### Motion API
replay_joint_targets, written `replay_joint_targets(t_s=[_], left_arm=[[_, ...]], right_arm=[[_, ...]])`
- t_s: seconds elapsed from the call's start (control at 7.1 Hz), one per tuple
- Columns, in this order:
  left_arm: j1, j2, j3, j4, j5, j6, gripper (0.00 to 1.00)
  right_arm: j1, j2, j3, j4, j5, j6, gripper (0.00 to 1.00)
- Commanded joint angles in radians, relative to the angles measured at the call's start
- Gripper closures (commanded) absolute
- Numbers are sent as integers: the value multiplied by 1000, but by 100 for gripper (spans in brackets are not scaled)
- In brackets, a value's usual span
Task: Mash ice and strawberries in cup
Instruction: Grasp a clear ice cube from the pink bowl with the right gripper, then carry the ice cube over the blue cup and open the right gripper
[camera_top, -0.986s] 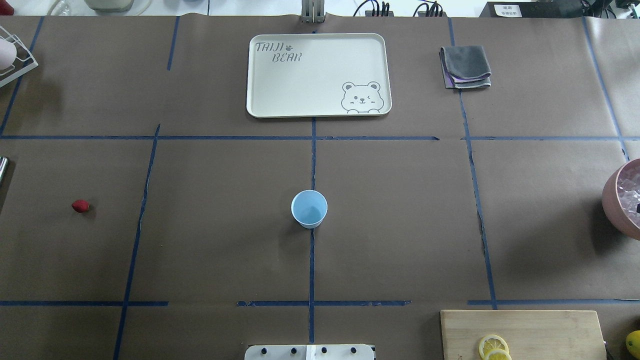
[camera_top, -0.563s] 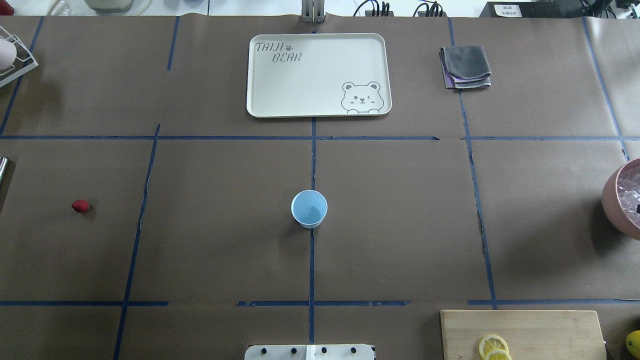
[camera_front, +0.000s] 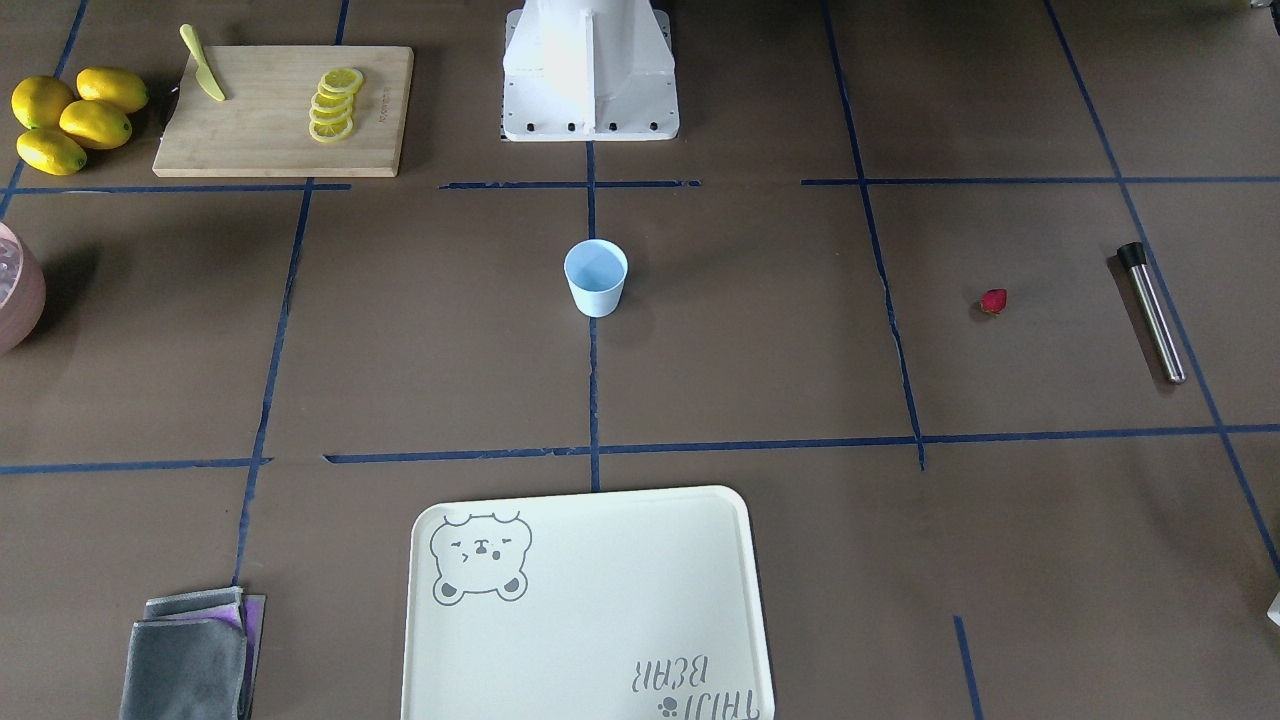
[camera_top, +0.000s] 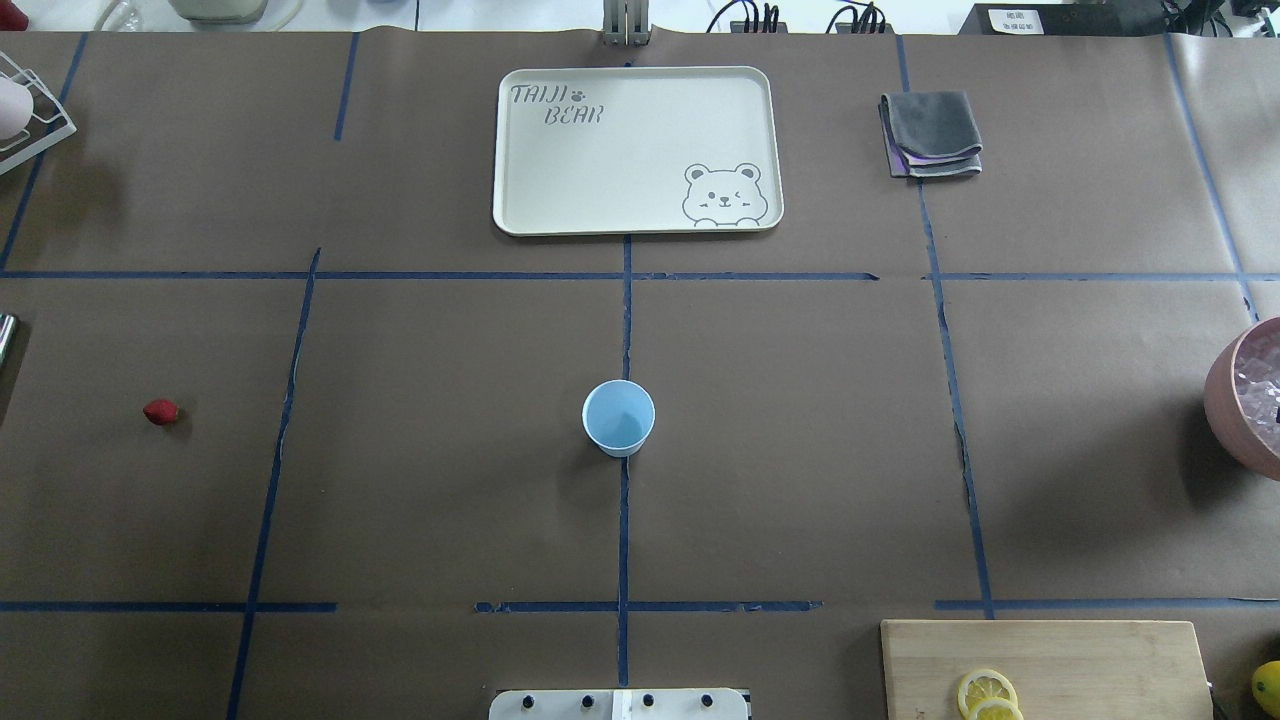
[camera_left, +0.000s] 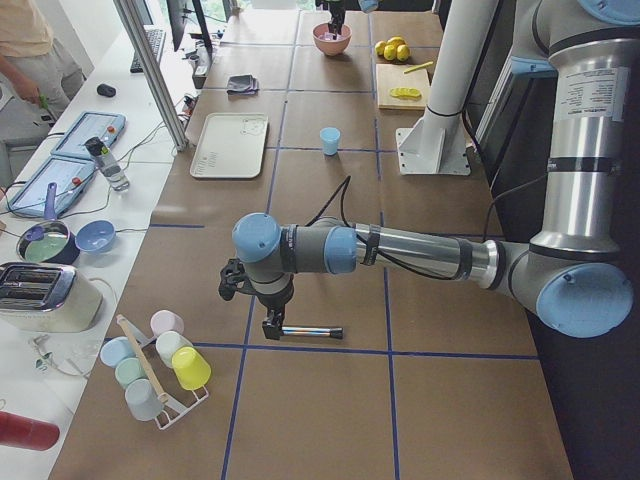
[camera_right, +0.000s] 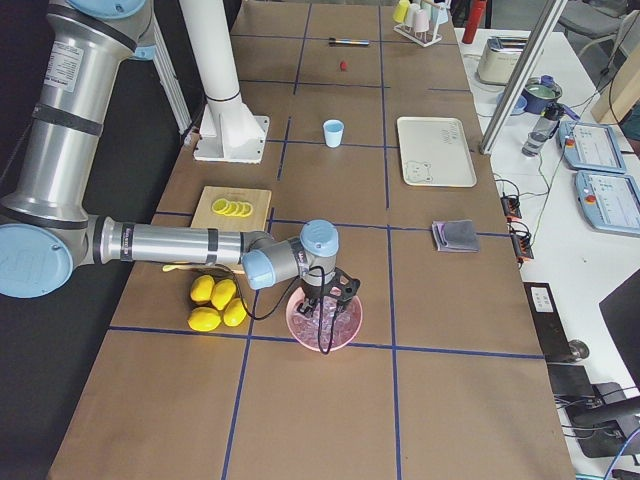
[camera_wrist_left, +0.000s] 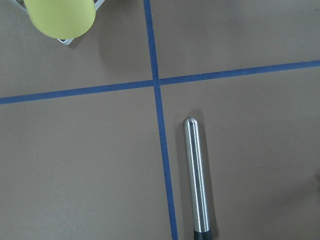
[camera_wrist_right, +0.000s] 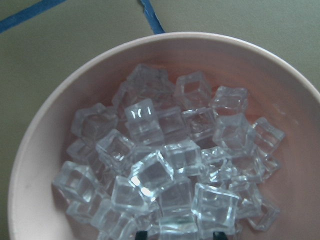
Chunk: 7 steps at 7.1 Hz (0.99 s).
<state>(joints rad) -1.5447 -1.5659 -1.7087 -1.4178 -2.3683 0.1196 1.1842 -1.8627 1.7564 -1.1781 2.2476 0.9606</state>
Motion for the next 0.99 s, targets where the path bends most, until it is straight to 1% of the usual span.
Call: replay_joint_targets(t_s=[0.0,0.14,0.28,0.42,0.56,0.7,0.85], left_arm=[[0,1,0,-1,0,2,0],[0,1,0,0,0,2,0],[0,4,0,0,0,2,0],[0,15,-3,-1,-2,3,0],[-2,15,-5,-1,-2,3,0],[0,15,-9,-1,-2,2,0],[0,15,-14,-1,-2,0,0]], right_arm=[[0,0,0,-2,-2,1,77],[0,0,3,0,0,0,97],[2,2,17,0,3,0,100],[2,1,72,-9,10,3,100],[2,0,150,-11,13,45,100],[-1,34,208,-6,23,120,100],[-47,98,259,-6,50,241,100]])
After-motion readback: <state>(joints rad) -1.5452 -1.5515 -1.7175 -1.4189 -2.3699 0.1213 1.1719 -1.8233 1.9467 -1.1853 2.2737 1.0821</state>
